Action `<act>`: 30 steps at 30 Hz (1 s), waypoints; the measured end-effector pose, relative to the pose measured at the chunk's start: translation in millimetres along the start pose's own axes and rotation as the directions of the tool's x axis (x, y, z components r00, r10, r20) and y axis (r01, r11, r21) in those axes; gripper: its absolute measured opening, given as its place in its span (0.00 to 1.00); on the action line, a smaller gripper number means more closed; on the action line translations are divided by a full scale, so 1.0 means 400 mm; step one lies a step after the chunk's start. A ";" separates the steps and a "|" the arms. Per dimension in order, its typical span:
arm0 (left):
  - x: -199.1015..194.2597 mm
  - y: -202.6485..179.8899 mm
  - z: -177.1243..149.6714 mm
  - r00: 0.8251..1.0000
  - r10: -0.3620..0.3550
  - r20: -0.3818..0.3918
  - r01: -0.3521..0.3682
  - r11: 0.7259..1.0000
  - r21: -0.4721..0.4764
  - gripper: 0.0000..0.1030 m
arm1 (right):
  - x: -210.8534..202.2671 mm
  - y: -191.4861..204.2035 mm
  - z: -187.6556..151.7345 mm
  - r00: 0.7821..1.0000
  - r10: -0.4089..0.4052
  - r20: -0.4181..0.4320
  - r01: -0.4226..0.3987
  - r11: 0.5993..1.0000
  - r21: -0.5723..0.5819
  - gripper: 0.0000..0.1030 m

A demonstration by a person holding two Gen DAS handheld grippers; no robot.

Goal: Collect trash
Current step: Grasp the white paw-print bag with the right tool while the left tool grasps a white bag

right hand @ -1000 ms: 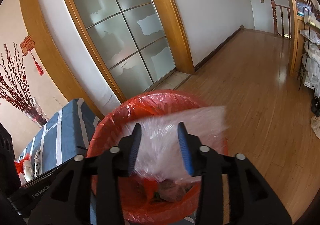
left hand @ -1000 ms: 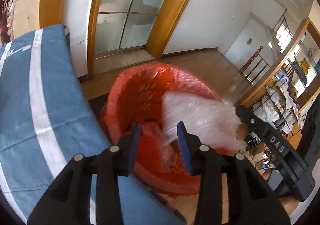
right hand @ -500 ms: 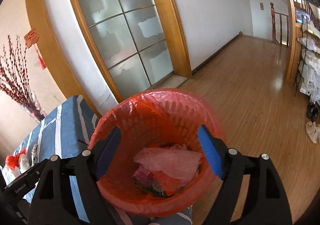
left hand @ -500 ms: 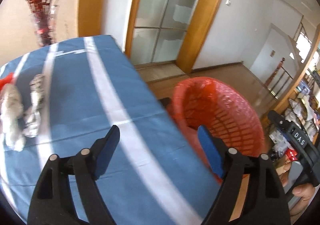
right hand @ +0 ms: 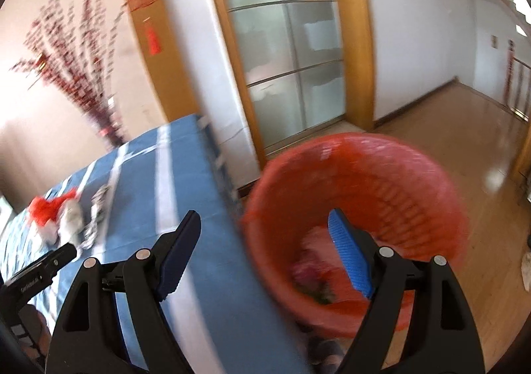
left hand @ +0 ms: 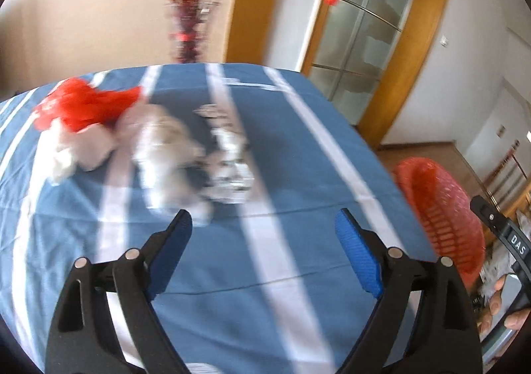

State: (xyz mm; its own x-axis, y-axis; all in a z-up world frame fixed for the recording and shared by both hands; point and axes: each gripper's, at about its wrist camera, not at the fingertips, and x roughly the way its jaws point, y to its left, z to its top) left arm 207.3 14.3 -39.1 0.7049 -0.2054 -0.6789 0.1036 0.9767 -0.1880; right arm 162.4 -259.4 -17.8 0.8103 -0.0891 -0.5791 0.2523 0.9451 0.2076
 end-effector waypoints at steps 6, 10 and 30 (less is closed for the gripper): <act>-0.034 0.132 0.000 0.997 0.076 0.019 -0.075 0.995 -0.060 0.86 | 0.042 0.154 -0.015 0.995 0.089 -0.051 -0.094 0.991 -0.096 0.77; -0.055 0.207 0.005 0.991 0.130 0.036 -0.126 0.988 -0.087 0.86 | 0.095 0.252 -0.025 0.984 0.146 -0.107 -0.160 0.978 -0.137 0.68; -0.099 0.422 0.075 0.955 0.287 0.080 -0.266 0.942 -0.205 0.86 | 0.323 0.573 -0.042 0.921 0.231 -0.315 -0.307 0.927 -0.216 0.17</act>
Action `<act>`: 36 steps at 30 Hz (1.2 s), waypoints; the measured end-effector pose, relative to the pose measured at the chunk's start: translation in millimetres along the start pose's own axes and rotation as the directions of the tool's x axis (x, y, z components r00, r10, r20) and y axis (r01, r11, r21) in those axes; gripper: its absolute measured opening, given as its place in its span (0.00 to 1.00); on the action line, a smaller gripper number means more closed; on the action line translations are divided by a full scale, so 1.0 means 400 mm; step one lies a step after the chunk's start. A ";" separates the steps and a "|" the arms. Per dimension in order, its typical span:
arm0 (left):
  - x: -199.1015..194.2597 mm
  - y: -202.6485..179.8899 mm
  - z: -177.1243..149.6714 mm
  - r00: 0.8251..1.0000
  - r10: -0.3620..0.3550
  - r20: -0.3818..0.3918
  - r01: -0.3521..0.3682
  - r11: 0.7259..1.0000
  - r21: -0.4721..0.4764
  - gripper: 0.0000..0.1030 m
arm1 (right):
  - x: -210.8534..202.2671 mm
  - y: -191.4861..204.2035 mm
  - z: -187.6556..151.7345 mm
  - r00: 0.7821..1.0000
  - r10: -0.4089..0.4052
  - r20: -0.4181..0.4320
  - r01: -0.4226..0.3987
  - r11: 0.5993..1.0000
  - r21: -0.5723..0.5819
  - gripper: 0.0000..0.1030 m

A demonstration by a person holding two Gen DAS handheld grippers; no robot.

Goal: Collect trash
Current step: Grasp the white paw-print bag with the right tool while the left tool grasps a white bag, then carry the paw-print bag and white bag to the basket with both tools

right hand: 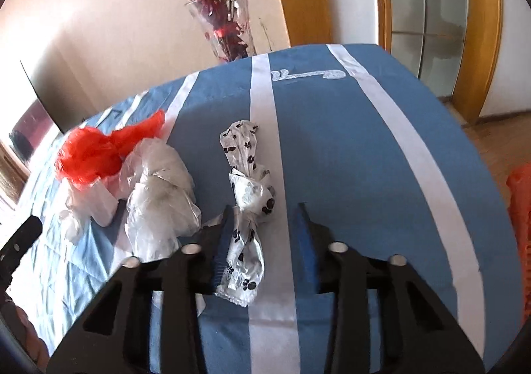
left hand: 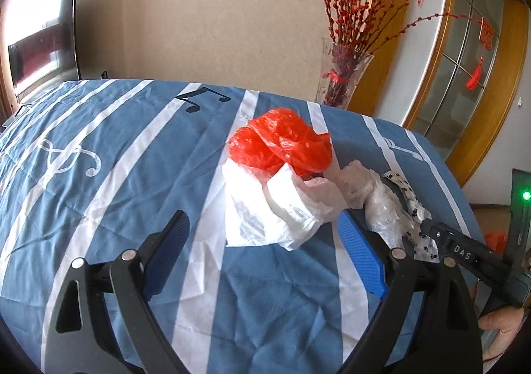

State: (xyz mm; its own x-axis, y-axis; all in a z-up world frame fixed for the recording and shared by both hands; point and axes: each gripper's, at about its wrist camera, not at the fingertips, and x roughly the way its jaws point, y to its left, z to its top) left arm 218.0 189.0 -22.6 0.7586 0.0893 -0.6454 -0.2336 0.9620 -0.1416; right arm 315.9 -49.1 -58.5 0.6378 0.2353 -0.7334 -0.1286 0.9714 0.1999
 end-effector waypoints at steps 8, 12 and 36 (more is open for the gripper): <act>0.024 -0.115 -0.005 0.997 -0.072 -0.038 0.074 0.995 0.066 0.86 | -0.045 -0.065 -0.038 0.997 -0.076 -0.008 0.076 0.997 0.001 0.05; 0.055 -0.193 -0.004 0.993 -0.088 -0.075 0.096 0.989 0.110 0.83 | -0.100 -0.147 -0.056 0.989 -0.144 0.034 0.142 0.988 0.055 0.04; 0.049 -0.403 -0.043 0.954 -0.254 -0.159 0.284 0.936 0.208 0.13 | -0.376 -0.365 -0.152 0.957 -0.227 0.183 0.185 0.958 0.218 0.04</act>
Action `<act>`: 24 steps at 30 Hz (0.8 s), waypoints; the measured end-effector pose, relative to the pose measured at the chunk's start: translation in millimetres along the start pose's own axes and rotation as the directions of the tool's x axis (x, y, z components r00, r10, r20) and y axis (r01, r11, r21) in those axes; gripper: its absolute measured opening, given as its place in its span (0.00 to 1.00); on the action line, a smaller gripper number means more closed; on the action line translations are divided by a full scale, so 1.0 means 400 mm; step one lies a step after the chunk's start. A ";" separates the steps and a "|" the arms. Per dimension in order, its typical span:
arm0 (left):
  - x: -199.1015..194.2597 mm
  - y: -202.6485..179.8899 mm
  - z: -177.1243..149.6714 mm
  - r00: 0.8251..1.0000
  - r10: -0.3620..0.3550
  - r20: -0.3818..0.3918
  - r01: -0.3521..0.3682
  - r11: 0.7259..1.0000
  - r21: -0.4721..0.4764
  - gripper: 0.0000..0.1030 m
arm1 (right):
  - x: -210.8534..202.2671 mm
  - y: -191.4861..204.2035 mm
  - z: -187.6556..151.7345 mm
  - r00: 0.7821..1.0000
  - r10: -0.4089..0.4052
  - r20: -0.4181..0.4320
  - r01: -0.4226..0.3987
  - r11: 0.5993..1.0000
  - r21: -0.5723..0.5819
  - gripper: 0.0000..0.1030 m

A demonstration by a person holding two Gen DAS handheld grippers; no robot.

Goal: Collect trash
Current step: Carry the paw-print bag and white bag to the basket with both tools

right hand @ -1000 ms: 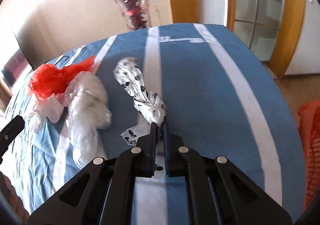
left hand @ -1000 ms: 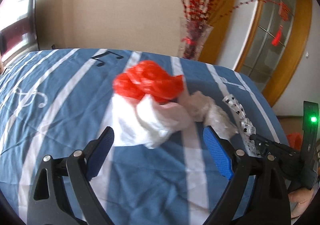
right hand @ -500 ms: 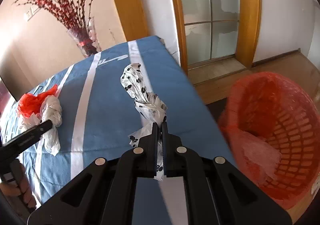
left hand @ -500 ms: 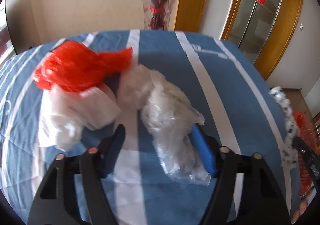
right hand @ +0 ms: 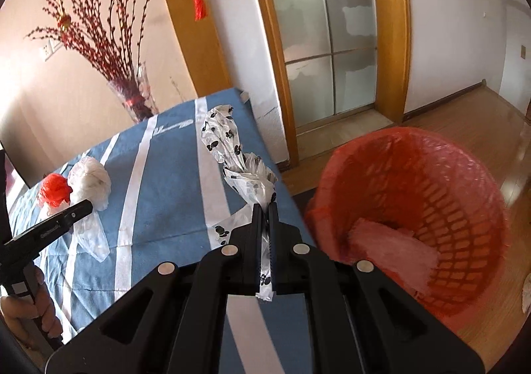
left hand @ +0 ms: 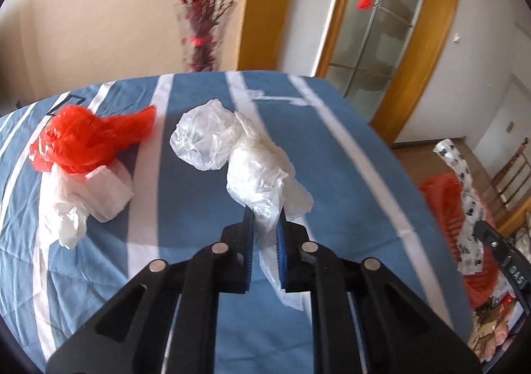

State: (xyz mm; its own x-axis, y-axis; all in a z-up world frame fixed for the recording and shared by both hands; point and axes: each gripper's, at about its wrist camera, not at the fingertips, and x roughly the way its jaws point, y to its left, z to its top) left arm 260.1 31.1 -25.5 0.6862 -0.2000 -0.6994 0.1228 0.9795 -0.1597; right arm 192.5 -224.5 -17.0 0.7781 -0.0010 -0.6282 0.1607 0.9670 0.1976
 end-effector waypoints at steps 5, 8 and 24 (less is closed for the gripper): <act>-0.044 -0.072 -0.010 0.998 -0.064 0.017 0.064 0.997 0.031 0.13 | -0.053 -0.041 -0.003 0.999 -0.027 0.039 0.027 0.999 0.018 0.04; -0.062 -0.125 -0.021 0.995 -0.100 0.018 0.099 0.993 0.058 0.13 | -0.084 -0.074 -0.005 0.997 -0.052 0.063 0.050 0.998 0.037 0.04; -0.080 -0.409 -0.083 0.951 -0.306 -0.045 0.309 0.933 0.182 0.13 | -0.170 -0.247 -0.039 0.982 -0.155 0.111 0.137 0.978 0.158 0.04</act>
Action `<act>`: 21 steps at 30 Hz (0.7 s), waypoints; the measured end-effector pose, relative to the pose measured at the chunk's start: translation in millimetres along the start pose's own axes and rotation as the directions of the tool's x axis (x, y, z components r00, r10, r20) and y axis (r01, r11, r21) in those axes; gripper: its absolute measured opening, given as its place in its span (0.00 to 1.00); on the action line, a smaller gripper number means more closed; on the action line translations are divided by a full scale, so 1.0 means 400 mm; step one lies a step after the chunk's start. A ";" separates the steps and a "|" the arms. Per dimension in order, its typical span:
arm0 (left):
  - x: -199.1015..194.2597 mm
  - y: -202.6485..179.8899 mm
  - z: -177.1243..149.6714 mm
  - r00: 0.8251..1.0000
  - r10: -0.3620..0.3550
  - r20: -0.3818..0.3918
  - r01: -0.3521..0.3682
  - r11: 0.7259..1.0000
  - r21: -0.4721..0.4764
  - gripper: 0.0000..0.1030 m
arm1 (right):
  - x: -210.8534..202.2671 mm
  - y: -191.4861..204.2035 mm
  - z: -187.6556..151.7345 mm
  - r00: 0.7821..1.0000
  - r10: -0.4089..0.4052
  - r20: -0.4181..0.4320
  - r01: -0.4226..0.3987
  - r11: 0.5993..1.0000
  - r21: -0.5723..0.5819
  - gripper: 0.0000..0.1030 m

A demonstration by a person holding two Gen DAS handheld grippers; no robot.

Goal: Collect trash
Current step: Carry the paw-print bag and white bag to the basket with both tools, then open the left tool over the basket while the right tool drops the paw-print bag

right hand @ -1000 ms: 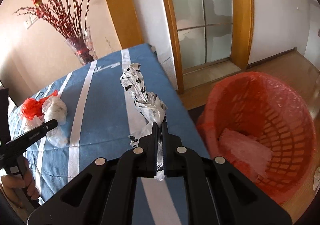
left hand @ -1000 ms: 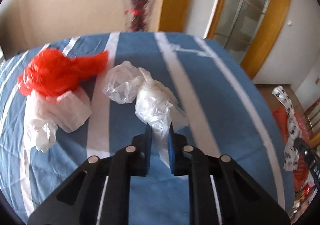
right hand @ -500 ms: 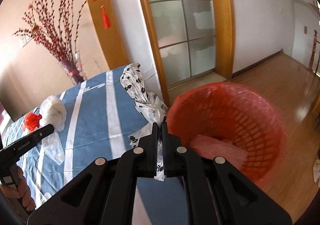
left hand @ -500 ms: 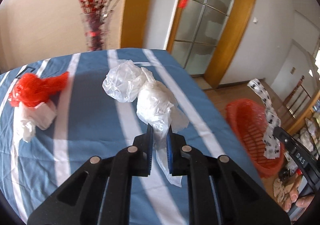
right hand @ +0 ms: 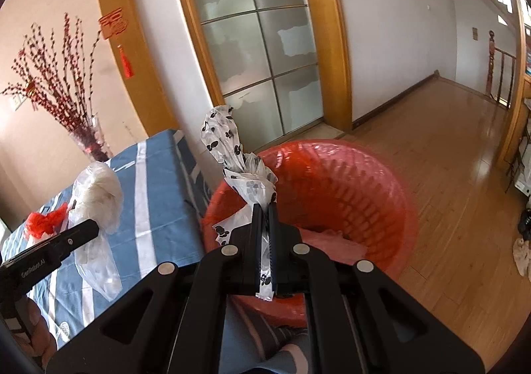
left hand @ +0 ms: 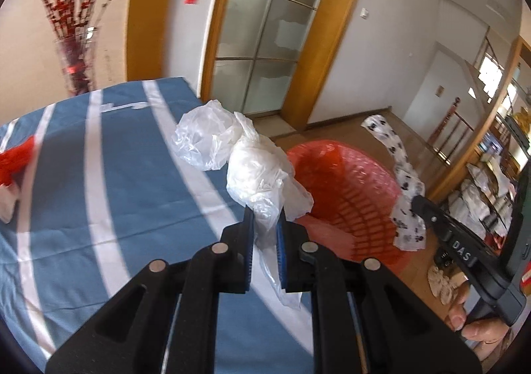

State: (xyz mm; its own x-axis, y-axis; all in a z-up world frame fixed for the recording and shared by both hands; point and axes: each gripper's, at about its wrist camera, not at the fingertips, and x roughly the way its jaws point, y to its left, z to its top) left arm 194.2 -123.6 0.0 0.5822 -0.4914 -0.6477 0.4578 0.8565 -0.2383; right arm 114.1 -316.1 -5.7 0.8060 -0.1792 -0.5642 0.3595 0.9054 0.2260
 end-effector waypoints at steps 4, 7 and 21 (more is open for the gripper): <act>0.027 -0.053 -0.001 0.999 -0.032 -0.016 0.032 0.999 0.027 0.13 | 0.001 -0.029 0.001 1.000 -0.012 0.003 0.012 1.000 0.018 0.04; 0.046 -0.077 -0.002 0.999 -0.045 -0.027 0.046 0.998 0.040 0.13 | 0.007 -0.047 0.001 1.000 -0.020 0.002 0.020 0.999 0.029 0.04; 0.134 -0.141 -0.002 0.992 -0.093 -0.081 0.098 0.994 0.058 0.13 | 0.028 -0.110 0.013 0.999 -0.038 0.003 0.037 0.996 0.087 0.04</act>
State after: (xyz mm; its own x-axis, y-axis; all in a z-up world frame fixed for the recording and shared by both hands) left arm 199.0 -198.0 -21.8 0.4810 -0.5543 -0.6793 0.5508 0.7939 -0.2578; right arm 109.6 -359.9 -17.8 0.7932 -0.2142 -0.5700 0.4286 0.8613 0.2729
